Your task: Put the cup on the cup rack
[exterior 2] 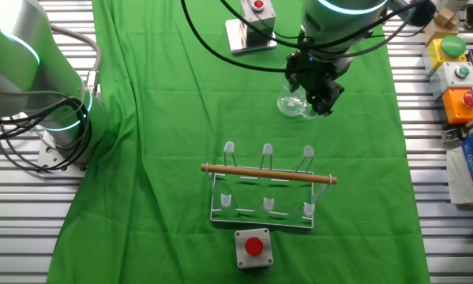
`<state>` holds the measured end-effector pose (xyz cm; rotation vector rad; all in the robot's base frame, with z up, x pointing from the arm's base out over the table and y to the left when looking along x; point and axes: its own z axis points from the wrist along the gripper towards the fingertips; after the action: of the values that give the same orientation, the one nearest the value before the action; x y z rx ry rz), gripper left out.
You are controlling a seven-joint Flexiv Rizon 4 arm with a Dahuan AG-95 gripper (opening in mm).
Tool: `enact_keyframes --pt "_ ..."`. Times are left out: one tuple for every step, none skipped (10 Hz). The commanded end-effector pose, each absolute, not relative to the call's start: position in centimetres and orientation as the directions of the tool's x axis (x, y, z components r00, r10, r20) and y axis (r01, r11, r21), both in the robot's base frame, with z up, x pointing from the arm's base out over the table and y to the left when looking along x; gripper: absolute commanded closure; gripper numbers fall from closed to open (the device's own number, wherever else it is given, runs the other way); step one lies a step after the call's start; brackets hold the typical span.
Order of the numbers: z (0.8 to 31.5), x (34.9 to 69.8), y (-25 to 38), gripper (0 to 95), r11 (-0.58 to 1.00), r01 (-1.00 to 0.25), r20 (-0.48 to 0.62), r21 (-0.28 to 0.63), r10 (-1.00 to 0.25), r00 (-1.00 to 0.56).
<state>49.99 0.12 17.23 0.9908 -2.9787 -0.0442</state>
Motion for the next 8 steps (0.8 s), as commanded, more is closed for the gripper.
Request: enact_keyframes --pt "17.2 49.9 0.1 38.0 0.769 -0.639 -0.009 0.026 -0.639 -0.769" --pt "17.1 50.3 0.3 38.0 0.755 -0.656 -0.009 0.029 -0.656 -0.755" --pt "17.1 50.9 0.5 38.0 0.751 -0.66 -0.013 0.033 -0.66 -0.751" --pt "17.4 52.1 0.7 38.0 0.746 -0.665 -0.013 0.033 -0.665 -0.747" --pt "17.6 52.8 0.8 38.0 0.746 -0.665 -0.014 0.034 -0.665 -0.746" --pt "18.1 55.0 0.9 38.0 0.748 -0.663 -0.015 0.035 -0.663 -0.749" --pt "18.2 55.6 0.9 38.0 0.754 -0.655 -0.018 0.037 -0.655 -0.755" --pt "18.3 57.3 1.4 38.0 0.781 -0.623 -0.031 0.048 -0.622 -0.782"
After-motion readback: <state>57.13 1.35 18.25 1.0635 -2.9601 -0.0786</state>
